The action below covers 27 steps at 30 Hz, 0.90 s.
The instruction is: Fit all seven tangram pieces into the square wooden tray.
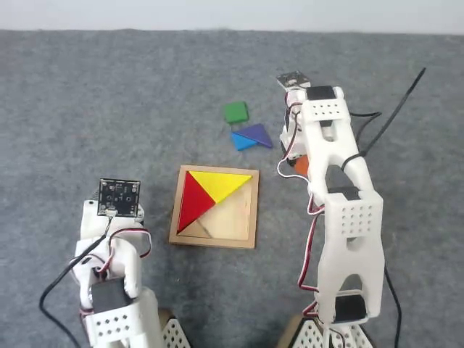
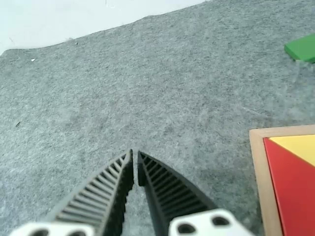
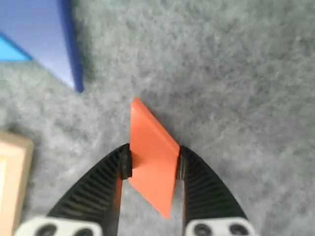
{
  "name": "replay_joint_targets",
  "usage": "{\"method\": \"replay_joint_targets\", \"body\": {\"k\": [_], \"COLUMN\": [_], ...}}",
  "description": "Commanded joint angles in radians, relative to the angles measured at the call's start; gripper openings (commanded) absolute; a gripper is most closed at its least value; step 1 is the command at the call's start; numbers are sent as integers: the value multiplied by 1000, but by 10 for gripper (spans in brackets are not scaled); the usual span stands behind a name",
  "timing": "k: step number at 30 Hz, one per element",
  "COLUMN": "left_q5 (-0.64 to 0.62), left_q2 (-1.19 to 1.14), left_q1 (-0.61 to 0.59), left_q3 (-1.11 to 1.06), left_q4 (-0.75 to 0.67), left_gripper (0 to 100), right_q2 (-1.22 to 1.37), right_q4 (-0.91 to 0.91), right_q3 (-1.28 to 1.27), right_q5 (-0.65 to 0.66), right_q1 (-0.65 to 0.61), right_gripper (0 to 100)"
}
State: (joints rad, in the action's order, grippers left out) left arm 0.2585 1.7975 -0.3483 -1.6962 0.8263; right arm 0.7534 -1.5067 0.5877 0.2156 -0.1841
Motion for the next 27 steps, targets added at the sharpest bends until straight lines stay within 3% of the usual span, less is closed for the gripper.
{"method": "replay_joint_targets", "body": {"k": [1,11,18,27], "left_q5": [12,12,12,12], "left_q2": [23,23,23,23], "left_q1": [-2,-2,-2,-2], "left_q3": [15,15,15,15], "left_q4": [0,2,0,0], "left_gripper": [15,15,15,15], "right_q2": [-173,-486,-679,-588], "right_q4": [-62,24,249,426], "right_q3": [34,-333,-677,-632], "right_q5": [3,2,-15,-97], "right_q1": [-2,-97,-246,-58], "right_gripper": [26,26,26,28]}}
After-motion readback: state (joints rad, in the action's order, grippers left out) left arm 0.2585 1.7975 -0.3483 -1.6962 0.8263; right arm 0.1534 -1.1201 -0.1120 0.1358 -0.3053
